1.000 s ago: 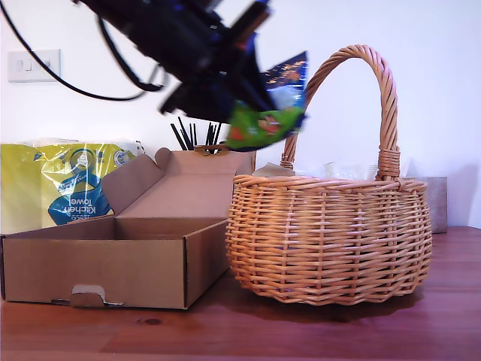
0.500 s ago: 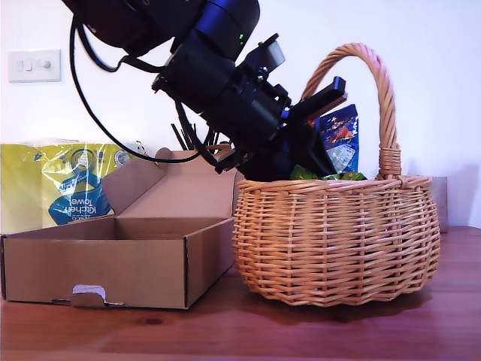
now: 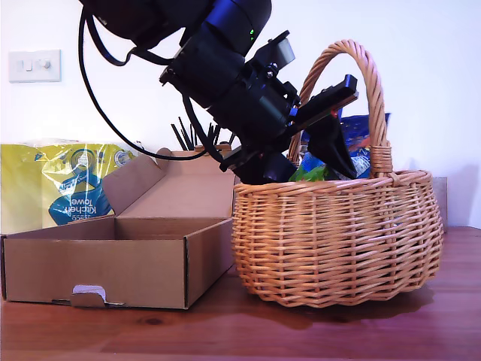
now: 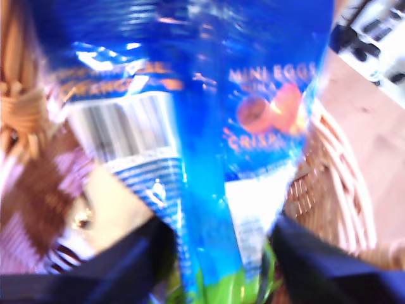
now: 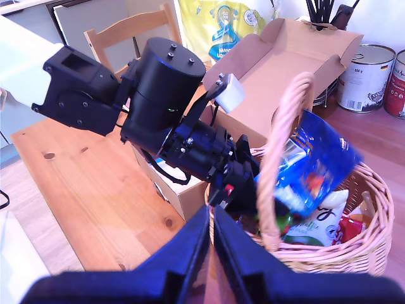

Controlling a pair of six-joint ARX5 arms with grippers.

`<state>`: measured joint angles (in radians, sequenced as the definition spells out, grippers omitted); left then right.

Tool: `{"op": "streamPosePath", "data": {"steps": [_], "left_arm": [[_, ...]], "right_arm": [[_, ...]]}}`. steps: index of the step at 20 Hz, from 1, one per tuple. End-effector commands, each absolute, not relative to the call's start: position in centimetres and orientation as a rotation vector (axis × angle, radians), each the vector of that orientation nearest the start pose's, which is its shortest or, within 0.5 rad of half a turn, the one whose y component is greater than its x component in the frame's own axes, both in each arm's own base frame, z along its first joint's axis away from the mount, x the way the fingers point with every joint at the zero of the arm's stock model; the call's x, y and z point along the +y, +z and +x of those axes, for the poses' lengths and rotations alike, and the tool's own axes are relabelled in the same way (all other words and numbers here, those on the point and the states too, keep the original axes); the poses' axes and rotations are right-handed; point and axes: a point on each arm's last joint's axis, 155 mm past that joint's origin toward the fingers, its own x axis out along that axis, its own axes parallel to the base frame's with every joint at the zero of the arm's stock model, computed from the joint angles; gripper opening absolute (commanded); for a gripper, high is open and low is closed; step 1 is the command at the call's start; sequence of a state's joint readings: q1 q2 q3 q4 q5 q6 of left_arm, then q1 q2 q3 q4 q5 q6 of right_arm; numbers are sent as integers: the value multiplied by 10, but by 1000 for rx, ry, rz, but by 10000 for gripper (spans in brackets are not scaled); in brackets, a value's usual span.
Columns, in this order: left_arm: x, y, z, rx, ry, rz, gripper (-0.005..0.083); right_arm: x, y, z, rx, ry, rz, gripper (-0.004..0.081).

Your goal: Move the bags of Easter eggs from the cardboard box on the left into the woven basket on the right side.

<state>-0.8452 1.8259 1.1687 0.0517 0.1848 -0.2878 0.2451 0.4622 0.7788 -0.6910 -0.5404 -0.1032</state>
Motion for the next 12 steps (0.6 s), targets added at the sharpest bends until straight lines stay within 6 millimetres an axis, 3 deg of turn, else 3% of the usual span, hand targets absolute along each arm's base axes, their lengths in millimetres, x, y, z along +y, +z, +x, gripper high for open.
{"op": "streamPosePath", "data": {"steps": [1, 5, 9, 11, 12], "left_arm": [[-402, 86, 306, 842, -878, -14, 578], [-388, 129, 303, 782, -872, -2, 497], [-372, 167, 306, 701, -863, 12, 477], [-363, 176, 308, 694, -847, 8, 465], [-356, 177, 307, 702, -841, 28, 413]], "right_arm": [[144, 275, 177, 329, 804, -44, -12], [144, 275, 177, 328, 808, -45, -12], [144, 275, 177, 328, 808, -45, -12], [144, 275, 177, 328, 808, -45, -12], [144, 275, 177, 328, 808, -45, -12]]}}
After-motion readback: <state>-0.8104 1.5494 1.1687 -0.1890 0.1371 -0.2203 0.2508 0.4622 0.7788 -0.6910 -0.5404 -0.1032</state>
